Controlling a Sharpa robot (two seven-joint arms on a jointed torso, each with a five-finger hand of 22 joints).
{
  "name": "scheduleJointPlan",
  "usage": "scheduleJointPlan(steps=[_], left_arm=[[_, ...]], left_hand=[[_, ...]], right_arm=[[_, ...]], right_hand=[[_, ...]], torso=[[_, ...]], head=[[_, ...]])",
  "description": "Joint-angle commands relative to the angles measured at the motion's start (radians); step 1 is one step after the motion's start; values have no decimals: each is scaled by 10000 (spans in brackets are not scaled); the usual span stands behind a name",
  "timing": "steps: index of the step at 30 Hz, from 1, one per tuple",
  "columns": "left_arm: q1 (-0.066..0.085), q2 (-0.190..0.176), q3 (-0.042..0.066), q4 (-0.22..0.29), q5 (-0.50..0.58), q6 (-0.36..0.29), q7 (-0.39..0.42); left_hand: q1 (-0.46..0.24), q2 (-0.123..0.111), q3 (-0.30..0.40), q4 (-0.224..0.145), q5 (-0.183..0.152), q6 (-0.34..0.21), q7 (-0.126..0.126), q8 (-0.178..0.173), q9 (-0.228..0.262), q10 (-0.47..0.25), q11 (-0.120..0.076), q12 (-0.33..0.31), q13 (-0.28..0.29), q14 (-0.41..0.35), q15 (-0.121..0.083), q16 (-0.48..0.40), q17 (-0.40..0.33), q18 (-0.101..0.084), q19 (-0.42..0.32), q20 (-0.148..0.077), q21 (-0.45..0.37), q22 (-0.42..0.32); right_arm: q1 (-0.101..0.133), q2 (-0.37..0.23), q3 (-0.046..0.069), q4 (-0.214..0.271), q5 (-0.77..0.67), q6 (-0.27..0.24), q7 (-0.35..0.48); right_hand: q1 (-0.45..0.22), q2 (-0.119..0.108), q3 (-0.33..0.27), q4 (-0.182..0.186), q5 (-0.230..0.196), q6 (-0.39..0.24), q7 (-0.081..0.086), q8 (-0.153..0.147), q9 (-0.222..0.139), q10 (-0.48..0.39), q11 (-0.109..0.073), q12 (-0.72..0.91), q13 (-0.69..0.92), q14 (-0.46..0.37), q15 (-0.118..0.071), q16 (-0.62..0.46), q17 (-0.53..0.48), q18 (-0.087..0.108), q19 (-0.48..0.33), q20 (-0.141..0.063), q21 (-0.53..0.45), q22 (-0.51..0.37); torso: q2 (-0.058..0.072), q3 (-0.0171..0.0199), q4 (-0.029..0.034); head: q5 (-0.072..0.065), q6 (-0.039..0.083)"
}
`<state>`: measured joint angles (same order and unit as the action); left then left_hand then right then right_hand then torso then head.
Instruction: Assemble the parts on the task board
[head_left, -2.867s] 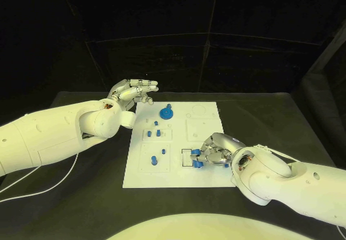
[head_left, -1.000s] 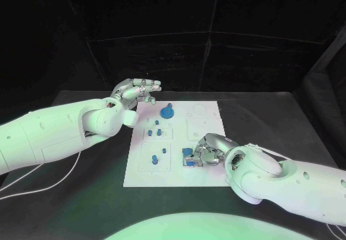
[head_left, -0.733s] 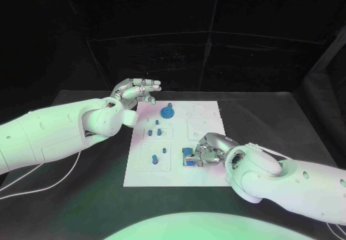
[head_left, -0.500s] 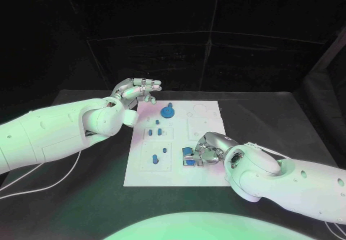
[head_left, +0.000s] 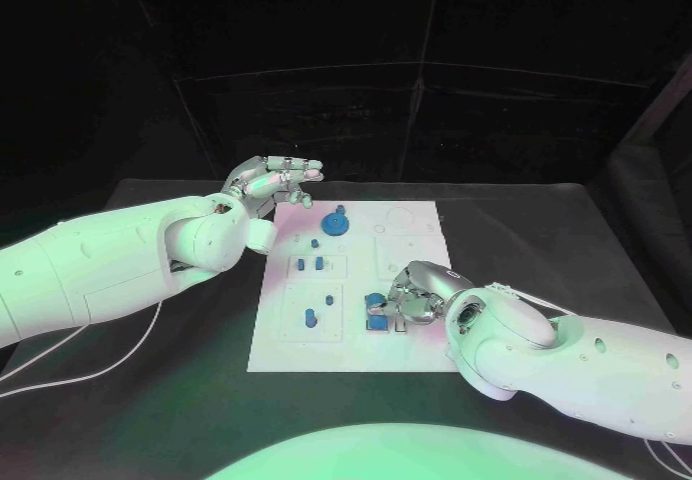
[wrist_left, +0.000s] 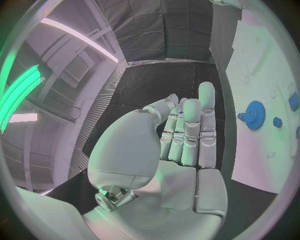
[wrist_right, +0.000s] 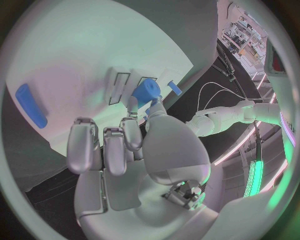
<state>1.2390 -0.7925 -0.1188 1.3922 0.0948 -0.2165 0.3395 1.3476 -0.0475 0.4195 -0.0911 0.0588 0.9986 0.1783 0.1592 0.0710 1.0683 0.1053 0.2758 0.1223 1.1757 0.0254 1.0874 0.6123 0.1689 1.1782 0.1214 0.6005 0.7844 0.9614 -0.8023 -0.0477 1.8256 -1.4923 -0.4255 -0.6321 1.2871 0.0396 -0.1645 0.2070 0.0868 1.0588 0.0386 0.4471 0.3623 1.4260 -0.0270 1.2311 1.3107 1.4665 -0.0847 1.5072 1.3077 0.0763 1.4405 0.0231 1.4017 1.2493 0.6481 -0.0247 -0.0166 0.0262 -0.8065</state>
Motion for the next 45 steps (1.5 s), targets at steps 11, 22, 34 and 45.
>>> scheduleJointPlan(steps=[11, 22, 34, 45], left_arm=[[18, 9, 7, 6, -46, 147, -4], [18, -33, 6, 22, -46, 141, -9], [18, -85, 5, 96, -46, 109, 34], [18, -104, 5, 175, -46, 99, 61]], left_hand=[[-71, 52, 8, 17, 60, -90, 3, 45, -12, -77, 15, 39, 5, -56, -19, 0, -9, 134, -40, 1, -52, -7], [-71, 52, 8, 17, 60, -90, 3, 45, -12, -77, 15, 39, 5, -56, -19, 0, -9, 134, -40, 1, -52, -7], [-71, 52, 8, 17, 60, -90, 3, 45, -12, -77, 15, 39, 5, -56, -19, 0, -9, 134, -40, 1, -52, -7], [-71, 52, 8, 17, 60, -90, 3, 45, -12, -77, 15, 39, 5, -56, -19, 0, -9, 134, -40, 1, -52, -7]], right_arm=[[9, 73, -2, -58, 113, 253, 368], [12, -373, -2, 133, 741, -1074, 1839], [392, -2293, 78, 651, 1806, -1014, 2477], [460, -3253, 71, 785, 544, 272, 1448]], right_hand=[[742, -36, -127, -495, -336, 79, -60, 173, 92, 256, -113, 248, 247, 866, -134, 172, 1753, -152, 103, -90, 139, 161], [584, 4, -439, -410, 310, -409, 155, -87, -8, -98, 55, -477, -216, 812, -21, 44, 1531, -124, 9, -21, 42, 1], [840, 247, -697, -423, 1645, -1086, 564, -1159, -507, -257, 392, -782, -375, 804, 261, 13, 1503, -110, -36, 236, 11, -31], [696, 225, -966, -283, 1681, -718, 538, -1395, -621, -259, 387, -853, -412, 792, 278, -22, 1455, -100, -49, 286, 1, -42]], torso=[[1, 2, -6], [-8, 8, -31], [2, -10, -8], [4, 19, -56]], head=[[61, -28], [49, 11], [-209, 119], [-483, 107]])
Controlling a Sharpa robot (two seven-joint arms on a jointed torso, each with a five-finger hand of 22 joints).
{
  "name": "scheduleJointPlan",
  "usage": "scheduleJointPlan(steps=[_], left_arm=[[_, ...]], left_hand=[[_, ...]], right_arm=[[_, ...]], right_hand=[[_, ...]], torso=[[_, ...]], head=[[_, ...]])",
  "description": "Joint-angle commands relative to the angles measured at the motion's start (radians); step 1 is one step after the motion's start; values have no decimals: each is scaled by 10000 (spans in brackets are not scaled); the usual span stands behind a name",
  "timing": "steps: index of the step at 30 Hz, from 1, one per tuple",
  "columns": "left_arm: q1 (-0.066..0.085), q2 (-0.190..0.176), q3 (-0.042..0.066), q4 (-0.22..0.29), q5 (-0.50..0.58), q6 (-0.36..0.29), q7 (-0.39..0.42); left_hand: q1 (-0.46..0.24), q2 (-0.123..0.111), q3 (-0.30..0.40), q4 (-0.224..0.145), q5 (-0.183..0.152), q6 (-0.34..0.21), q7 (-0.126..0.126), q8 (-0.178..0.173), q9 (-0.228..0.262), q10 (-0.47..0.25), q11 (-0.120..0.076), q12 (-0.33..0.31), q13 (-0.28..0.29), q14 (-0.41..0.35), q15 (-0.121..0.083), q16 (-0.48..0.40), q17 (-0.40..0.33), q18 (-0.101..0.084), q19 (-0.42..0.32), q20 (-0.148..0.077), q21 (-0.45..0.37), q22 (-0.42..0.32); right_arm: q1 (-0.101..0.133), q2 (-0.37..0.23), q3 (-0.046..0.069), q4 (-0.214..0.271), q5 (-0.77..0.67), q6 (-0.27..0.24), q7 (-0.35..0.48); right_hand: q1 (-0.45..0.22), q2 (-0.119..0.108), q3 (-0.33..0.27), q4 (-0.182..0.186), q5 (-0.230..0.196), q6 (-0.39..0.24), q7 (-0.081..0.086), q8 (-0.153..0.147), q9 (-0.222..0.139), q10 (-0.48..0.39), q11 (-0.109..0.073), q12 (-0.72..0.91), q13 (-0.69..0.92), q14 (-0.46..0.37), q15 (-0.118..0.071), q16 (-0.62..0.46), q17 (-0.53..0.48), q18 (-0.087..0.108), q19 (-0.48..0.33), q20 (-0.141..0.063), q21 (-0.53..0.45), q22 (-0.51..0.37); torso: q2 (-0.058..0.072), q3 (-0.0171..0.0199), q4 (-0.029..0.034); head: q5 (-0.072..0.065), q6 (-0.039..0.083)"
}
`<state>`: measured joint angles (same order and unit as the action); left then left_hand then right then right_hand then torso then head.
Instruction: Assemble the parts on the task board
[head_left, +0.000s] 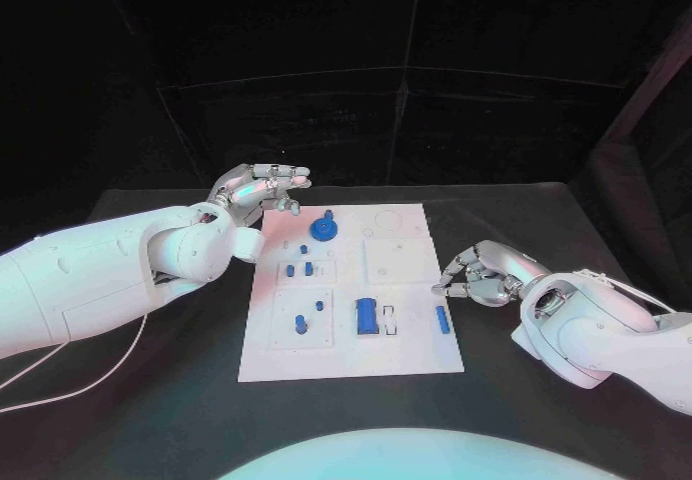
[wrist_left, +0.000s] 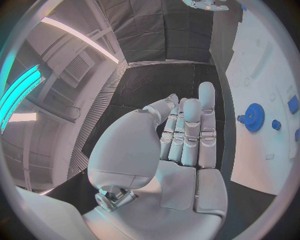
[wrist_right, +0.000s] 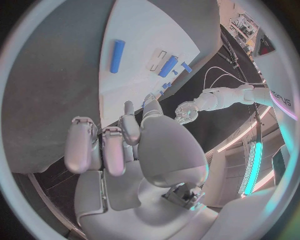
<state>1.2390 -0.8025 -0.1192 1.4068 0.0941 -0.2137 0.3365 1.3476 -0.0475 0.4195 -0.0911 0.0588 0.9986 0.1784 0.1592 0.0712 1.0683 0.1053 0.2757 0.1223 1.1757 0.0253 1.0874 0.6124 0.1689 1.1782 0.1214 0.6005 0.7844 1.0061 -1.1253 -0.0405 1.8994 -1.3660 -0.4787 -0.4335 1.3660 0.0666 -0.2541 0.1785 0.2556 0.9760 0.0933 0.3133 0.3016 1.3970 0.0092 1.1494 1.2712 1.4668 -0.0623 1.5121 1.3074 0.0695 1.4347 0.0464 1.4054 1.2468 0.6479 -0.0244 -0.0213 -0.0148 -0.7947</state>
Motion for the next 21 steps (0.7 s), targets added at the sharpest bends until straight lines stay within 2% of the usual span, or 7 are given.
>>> scheduleJointPlan(steps=[1, 3, 6, 8, 14, 21], left_arm=[[18, -5, 9, 30, -39, 72, 92], [18, -7, 9, 33, -40, 81, 91], [18, -22, 9, 40, -40, 86, 91], [18, -34, 9, 45, -40, 86, 91], [18, -47, 9, 56, -40, 92, 92], [17, -55, 8, 47, -40, 96, 91]], left_hand=[[-71, 51, 8, 18, 60, -90, 3, 45, -14, -77, 15, 40, 5, -56, -19, 0, -10, 134, -40, 1, -52, -7], [-71, 51, 8, 18, 60, -90, 3, 45, -14, -77, 15, 40, 5, -56, -19, 0, -10, 134, -40, 1, -52, -7], [-71, 51, 8, 18, 60, -90, 3, 45, -14, -77, 15, 40, 5, -56, -19, 0, -10, 134, -40, 1, -52, -7], [-71, 51, 8, 18, 60, -90, 3, 45, -14, -77, 15, 40, 5, -56, -19, 0, -10, 134, -40, 1, -52, -7], [-71, 51, 8, 18, 60, -90, 3, 45, -14, -77, 15, 40, 5, -56, -19, 0, -10, 134, -40, 1, -52, -7], [-71, 51, 8, 18, 60, -90, 3, 45, -14, -77, 15, 40, 5, -56, -19, 0, -10, 134, -40, 1, -52, -7]], right_arm=[[11, -31, -2, 42, -805, 949, -647], [4, -34, -8, 19, -979, 1254, -880], [-15, 9, -15, -23, -1112, 1434, -1070], [-46, 59, -18, -48, -1160, 1485, -1149], [-142, 255, -25, -160, -1267, 1586, -1361], [-194, 353, -28, -256, -1423, 1756, -1564]], right_hand=[[-115, -40, -98, 26, -15, 168, -22, -64, -16, 59, 13, 14, 19, 789, 46, -72, 1459, -34, 14, 50, -31, -6], [-243, -88, -233, 125, -210, 331, -64, -89, -19, 253, -19, 416, 306, 807, 23, -31, 1535, -55, 60, 37, 24, 99], [-321, -130, -341, 196, -399, 460, -102, -111, -8, 339, -46, 590, 437, 821, -2, 3, 1597, -68, 92, 16, 62, 172], [-327, -135, -357, 205, -419, 487, -109, -111, -3, 344, -52, 599, 447, 822, -6, 6, 1603, -68, 92, 12, 62, 172], [-334, -147, -371, 211, -419, 499, -111, -113, 1, 339, -55, 587, 439, 820, -8, 1, 1594, -66, 88, 9, 56, 162], [-364, -170, -410, 236, -391, 528, -119, -122, 11, 330, -61, 568, 432, 818, -14, -3, 1587, -65, 85, 2, 52, 156]], torso=[[6, 18, -13], [7, 17, 7], [4, 9, 18], [5, 6, 9], [5, 9, 44], [1, 3, 39]], head=[[-90, -13], [-138, -23], [-182, -27], [-189, -25], [-233, -37], [-225, -71]])
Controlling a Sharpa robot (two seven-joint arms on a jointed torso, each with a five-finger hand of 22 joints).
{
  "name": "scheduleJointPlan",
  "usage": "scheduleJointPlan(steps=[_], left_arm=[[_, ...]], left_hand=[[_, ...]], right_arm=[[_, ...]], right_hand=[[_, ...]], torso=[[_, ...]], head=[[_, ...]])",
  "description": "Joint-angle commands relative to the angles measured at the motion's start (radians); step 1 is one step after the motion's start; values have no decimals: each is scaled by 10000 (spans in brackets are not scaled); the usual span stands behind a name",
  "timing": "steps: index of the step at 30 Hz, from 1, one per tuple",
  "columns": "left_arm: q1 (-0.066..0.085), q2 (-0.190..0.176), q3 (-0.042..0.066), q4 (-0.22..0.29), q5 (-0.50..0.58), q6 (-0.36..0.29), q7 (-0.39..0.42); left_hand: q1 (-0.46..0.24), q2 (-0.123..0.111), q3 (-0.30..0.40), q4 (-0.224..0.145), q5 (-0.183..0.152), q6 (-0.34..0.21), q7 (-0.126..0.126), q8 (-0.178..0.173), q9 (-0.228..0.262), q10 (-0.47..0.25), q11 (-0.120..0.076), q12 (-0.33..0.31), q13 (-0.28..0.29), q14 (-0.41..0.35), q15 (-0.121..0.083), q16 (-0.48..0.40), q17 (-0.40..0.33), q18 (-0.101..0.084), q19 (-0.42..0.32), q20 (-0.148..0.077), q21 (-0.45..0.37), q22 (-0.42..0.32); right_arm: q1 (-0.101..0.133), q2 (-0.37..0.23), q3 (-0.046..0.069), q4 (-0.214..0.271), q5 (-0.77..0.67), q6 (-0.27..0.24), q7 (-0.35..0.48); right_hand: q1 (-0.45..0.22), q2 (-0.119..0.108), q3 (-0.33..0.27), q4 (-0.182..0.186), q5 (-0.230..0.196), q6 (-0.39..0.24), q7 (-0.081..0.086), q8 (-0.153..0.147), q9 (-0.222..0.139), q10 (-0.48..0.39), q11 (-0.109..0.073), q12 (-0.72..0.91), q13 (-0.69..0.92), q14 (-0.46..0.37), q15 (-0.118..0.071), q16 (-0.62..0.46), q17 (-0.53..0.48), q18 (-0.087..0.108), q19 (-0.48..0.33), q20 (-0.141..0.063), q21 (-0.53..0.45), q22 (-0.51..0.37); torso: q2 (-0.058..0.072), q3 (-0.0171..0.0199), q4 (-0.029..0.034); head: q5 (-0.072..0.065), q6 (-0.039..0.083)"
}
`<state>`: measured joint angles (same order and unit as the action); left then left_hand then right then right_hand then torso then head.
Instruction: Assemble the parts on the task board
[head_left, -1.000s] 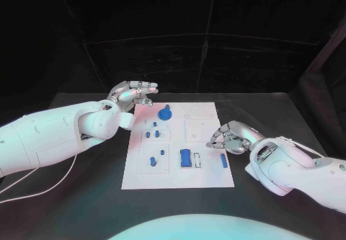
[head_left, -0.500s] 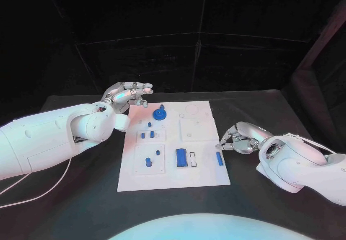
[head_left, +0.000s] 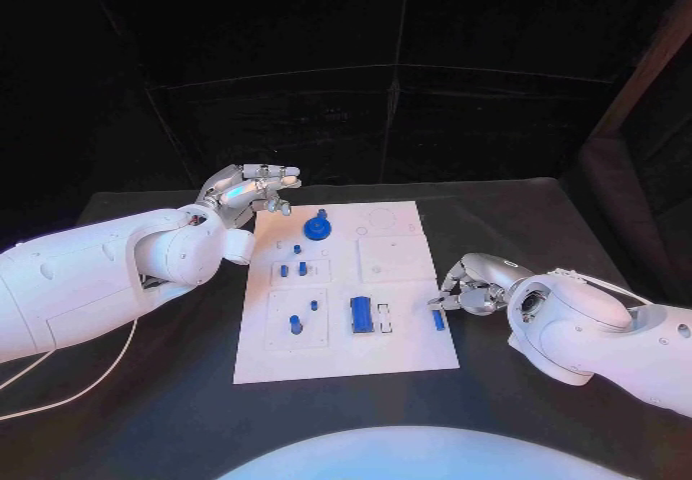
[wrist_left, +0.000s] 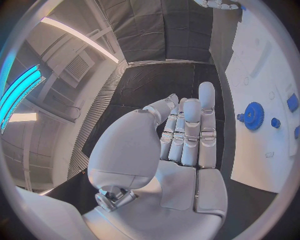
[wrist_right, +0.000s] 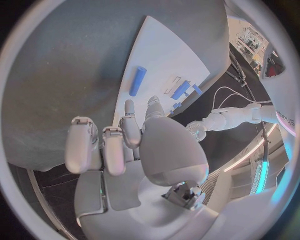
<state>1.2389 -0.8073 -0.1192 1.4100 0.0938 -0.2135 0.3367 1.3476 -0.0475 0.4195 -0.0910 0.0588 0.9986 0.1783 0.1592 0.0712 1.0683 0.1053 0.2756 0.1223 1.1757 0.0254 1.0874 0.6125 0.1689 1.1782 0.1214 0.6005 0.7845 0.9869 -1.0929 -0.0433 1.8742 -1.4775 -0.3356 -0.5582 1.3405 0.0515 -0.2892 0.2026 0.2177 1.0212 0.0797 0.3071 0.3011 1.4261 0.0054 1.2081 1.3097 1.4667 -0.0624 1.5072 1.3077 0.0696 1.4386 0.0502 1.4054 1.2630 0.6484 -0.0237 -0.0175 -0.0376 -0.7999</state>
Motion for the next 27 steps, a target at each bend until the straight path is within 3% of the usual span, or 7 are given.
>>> scheduleJointPlan(steps=[1, 14, 27], left_arm=[[16, -6, 8, 11, -37, 95, 89], [16, -2, 8, -29, -37, 111, 73], [16, -12, 7, -69, -37, 85, 29]], left_hand=[[-71, 52, 8, 17, 60, -90, 3, 45, -14, -77, 15, 41, 5, -56, -19, 0, -11, 134, -40, 1, -52, -7], [-71, 52, 8, 17, 60, -90, 3, 45, -14, -77, 15, 41, 5, -56, -19, 0, -11, 134, -40, 1, -52, -7], [-90, 56, 18, 17, 61, -100, 0, 55, -14, -97, 15, 64, 4, -72, -15, 4, -39, 135, -47, 6, -57, -10]], right_arm=[[-5, 39, -1, -8, -318, 357, -328], [-77, 180, -7, -90, -506, 979, -417], [-175, 377, -14, -135, -625, 1410, -505]], right_hand=[[-110, -21, -63, -3, -4, 87, 12, -57, 20, 35, -25, -25, 45, 819, -15, 47, 1586, -65, 45, -38, 50, -10], [4, -72, -97, -58, 41, 202, -26, -45, 84, 6, -58, -69, 33, 811, -40, 26, 1555, -60, 29, -59, 31, -36], [593, -94, -25, -451, 207, 246, -47, -116, 205, -43, -89, -139, 27, 805, -75, 8, 1540, -56, 12, -97, 6, -58]], torso=[[-3, -4, 1], [-3, -8, 13], [-1, -12, 4]], head=[[3, -19], [-7, -55], [-20, -104]])
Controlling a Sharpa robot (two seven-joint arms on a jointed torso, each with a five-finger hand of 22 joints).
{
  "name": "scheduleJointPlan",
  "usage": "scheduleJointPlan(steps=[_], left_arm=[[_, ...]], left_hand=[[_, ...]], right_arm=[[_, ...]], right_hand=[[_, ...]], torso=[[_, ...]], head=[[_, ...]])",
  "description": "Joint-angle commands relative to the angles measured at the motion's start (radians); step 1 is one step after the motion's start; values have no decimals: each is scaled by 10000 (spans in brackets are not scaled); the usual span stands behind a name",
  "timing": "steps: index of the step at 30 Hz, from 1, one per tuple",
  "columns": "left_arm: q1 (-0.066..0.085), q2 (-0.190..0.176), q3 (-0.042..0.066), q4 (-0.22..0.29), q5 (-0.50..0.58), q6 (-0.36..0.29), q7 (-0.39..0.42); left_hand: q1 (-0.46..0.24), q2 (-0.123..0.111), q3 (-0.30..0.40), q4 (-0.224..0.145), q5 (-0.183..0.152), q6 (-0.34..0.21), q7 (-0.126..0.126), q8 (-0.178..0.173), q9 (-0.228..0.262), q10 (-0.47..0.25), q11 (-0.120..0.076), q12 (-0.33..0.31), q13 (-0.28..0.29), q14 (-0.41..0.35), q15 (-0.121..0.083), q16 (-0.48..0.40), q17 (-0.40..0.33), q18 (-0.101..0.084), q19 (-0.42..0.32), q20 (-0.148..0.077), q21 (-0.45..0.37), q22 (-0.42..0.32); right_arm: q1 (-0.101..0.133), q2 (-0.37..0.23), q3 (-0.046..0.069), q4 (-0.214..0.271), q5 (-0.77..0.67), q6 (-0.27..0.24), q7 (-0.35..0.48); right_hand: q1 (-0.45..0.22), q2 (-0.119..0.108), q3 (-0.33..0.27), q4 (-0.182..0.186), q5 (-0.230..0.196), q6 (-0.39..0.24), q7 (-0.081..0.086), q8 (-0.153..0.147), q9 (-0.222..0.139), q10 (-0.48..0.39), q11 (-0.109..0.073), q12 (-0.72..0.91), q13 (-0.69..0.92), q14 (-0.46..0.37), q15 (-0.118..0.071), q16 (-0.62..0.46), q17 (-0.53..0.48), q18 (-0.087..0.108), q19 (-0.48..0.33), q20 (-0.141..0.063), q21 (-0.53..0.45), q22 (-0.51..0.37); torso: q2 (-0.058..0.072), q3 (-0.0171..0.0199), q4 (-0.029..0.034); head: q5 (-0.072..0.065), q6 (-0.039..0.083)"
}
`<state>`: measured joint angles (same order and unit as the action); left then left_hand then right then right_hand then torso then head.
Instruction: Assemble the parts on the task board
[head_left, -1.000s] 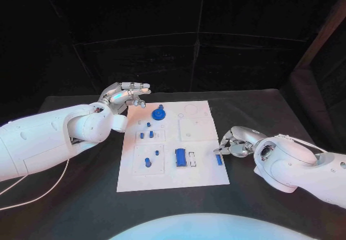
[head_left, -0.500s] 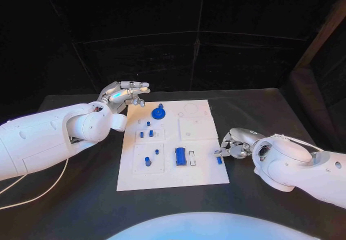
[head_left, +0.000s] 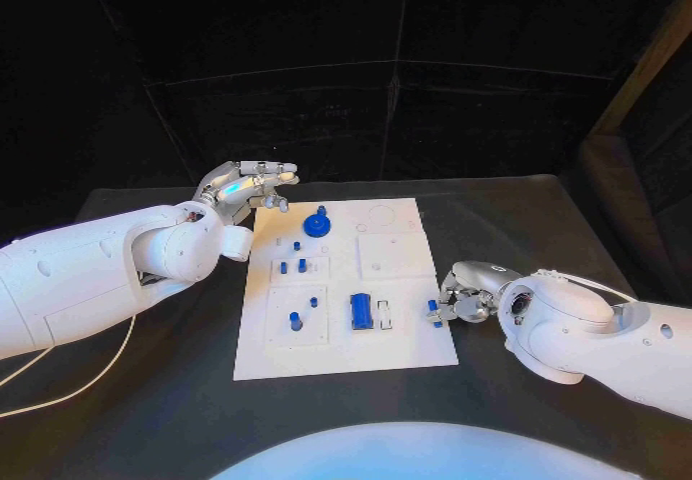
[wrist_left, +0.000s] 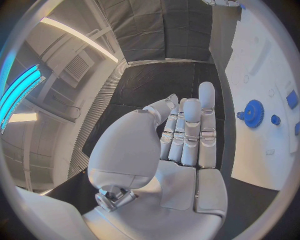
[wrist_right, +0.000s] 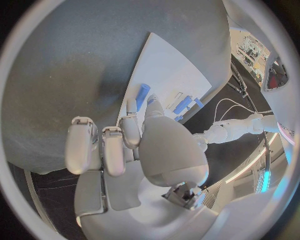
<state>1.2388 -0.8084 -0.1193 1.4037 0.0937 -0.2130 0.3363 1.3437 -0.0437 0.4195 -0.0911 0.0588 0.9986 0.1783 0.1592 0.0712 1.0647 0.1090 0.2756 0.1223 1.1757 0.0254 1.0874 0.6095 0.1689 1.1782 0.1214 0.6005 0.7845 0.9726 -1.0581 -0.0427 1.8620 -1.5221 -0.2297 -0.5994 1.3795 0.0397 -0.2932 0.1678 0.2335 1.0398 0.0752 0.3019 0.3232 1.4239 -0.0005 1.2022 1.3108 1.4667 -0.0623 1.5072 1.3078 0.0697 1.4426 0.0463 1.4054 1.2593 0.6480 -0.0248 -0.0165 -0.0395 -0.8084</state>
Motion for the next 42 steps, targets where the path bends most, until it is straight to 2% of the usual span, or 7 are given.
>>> scheduleJointPlan(steps=[1, 10, 14, 19, 25, 30, 42], left_arm=[[18, -1, 8, -8, -36, 78, 33], [18, 8, 8, -17, -36, 82, 30], [18, 5, 8, -16, -36, 87, 30], [18, -6, 8, -9, -36, 86, 29], [18, -15, 7, 5, -49, 112, 12], [18, -23, 7, 21, -174, 146, -10], [19, -45, 7, 39, -221, 153, -20]], left_hand=[[-52, 18, 19, 17, 61, -100, 0, 55, -14, -61, -21, 64, 4, -72, -15, 4, -9, 135, -47, 6, -57, -10], [-52, 18, 19, 17, 61, -100, 0, 55, -14, -61, -21, 64, 4, -72, -15, 4, -9, 135, -47, 6, -57, -10], [-52, 18, 19, 17, 61, -100, 0, 55, -14, -61, -21, 64, 4, -72, -15, 4, -9, 135, -47, 6, -57, -10], [-52, 18, 19, 17, 61, -100, 0, 55, -14, -61, -21, 64, 4, -72, -15, 4, -9, 135, -47, 6, -57, -10], [-43, 18, 28, 6, 63, -106, 0, 57, -15, -69, -22, 71, 3, -72, -17, 10, -8, 137, -48, 6, -57, -10], [-29, 20, 40, -8, 66, -109, 0, 59, -15, -75, -24, 76, 2, -80, -19, 7, -23, 138, -49, 5, -57, -10], [-17, 22, 50, -19, 67, -111, -1, 61, -15, -78, -25, 81, 2, -87, -20, 4, -35, 140, -50, 4, -57, -10]], right_arm=[[-38, 52, -20, -22, -250, 343, -109], [-86, 332, -23, -164, -974, 284, -383], [-104, 392, -23, -205, -1096, 165, -497], [-112, 433, -23, -204, -1157, 135, -562], [-115, 448, -23, -135, -1027, 19, -584], [-116, 460, -23, -49, -717, -393, -428], [-114, 417, -19, 255, -640, -1420, -343]], right_hand=[[308, 23, 35, -177, 35, 47, 3, -84, -7, -26, -28, -86, 17, 806, -76, 9, 1543, -56, -32, -59, 0, -27], [1103, 271, 359, -758, -514, 49, 22, -228, 69, -98, -22, -212, -30, 805, -73, 2, 1548, -56, -39, -61, -18, -31], [1579, 557, 733, -1078, -708, 83, 11, -307, 76, -141, -41, -266, -46, 803, -94, -5, 1545, -54, -43, -83, -27, -37], [1663, 622, 970, -1253, -278, 84, 44, -455, 52, -188, -18, -330, -67, 800, -76, -16, 1537, -54, -46, -77, -37, -41], [1404, 569, 1174, -1237, 556, 111, 58, -662, 9, -214, -7, -390, -85, 793, -61, -42, 1505, -53, -47, -59, -46, -43], [1146, 476, 1527, -1152, 1600, 156, 59, -858, -25, -219, -10, -417, -85, 791, -64, -58, 1495, -51, -45, -63, -53, -38], [748, 84, 2217, -958, 2302, 301, 27, -1038, -13, -146, -35, -351, -24, 806, -89, -34, 1546, -68, 6, -91, -7, 58]], torso=[[7, 2, -8], [1, 0, 8], [-2, 0, 20], [-4, 0, 0], [3, 2, -19], [4, 0, -1], [-9, -1, -14]], head=[[6, -23], [21, -14], [32, -19], [62, -22], [70, -2], [92, -20], [128, -43]])
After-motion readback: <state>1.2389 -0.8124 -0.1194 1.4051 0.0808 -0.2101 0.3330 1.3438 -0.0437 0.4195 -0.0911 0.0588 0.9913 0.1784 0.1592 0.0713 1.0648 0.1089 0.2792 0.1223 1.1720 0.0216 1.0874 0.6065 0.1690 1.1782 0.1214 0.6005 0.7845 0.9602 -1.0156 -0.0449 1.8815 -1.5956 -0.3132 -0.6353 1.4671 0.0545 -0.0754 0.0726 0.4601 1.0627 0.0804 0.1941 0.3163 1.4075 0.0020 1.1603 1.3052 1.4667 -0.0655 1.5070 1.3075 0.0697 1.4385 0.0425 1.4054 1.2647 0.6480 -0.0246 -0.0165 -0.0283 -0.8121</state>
